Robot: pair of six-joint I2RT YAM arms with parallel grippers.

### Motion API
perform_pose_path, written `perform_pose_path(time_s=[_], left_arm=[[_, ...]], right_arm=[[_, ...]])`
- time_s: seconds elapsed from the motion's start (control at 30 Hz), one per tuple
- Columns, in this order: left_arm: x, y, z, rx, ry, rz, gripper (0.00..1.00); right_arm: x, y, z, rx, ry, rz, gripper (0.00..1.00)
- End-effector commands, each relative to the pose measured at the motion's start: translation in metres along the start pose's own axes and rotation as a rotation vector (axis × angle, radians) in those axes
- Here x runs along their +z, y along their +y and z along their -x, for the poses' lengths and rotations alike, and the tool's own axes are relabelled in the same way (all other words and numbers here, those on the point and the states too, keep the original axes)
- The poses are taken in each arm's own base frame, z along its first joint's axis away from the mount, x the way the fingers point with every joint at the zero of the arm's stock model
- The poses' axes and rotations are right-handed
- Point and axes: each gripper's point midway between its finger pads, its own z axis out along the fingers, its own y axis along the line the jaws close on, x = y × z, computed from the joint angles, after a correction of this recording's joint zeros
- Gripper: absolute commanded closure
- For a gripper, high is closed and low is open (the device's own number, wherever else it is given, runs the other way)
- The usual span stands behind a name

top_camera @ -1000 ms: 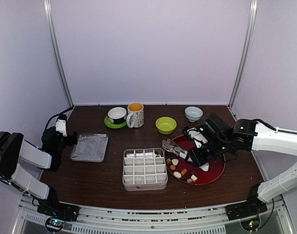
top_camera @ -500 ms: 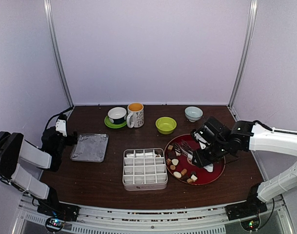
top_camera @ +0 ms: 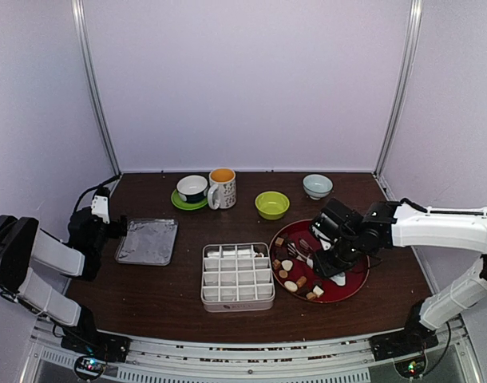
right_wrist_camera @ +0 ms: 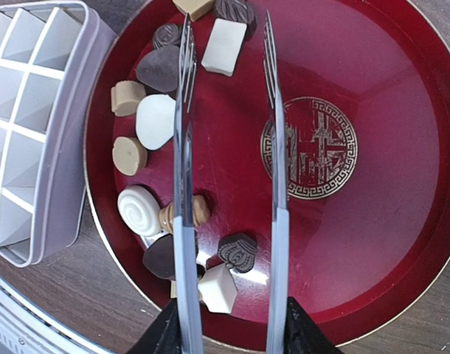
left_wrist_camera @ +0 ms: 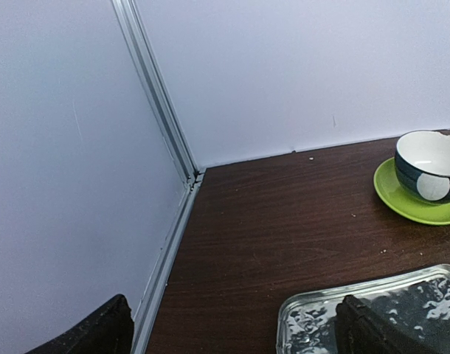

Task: Pack the chocolate
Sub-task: Pick up the fake chocolate from the plate.

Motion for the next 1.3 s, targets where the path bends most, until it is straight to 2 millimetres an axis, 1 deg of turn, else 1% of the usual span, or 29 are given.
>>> perform_pose_path(time_s=[0.0,0.1,0.2,0.4,0.6,0.8,0.9,1.03,1.27], left_arm=[[0.003,0.008,0.019,-0.014,-0.070,0.025,0.02],[0.003,0.008,0.019,-0.014,-0.069,0.025,0.02],[0.003,0.008,0.019,-0.014,-0.069,0.027,0.02],[0.003,0.008,0.019,-0.014,-0.070,0.027,0.02],[0.003,0.008,0.019,-0.014,-0.070,0.025,0.02],[0.003,0.008,0.019,-0.014,-0.069,0.025,0.02],[0.003,0.008,0.020,-0.014,-0.070,0.025,0.02],[0.003,0.008,0.020,-0.014,-0.071,0.025,0.02],[0.003,0.008,0.020,-0.014,-0.071,0.027,0.02]], right_arm=[[0.006,0.000,0.008,0.006,-0.023,-0.018,0.58],[0.011,-0.001,0.006,0.003,-0.009,-0.029,0.59],[0.013,-0.001,0.008,0.004,-0.012,-0.036,0.64],[0.008,-0.001,0.014,0.003,-0.039,-0.037,0.72],[-0.007,0.003,0.024,-0.010,-0.092,-0.004,0.74],[-0.022,0.010,0.026,-0.035,-0.132,0.052,0.76],[-0.032,0.016,0.026,-0.057,-0.165,0.106,0.77],[-0.051,0.026,0.031,-0.087,-0.229,0.174,0.77],[-0.079,0.048,0.038,-0.132,-0.325,0.310,0.77]])
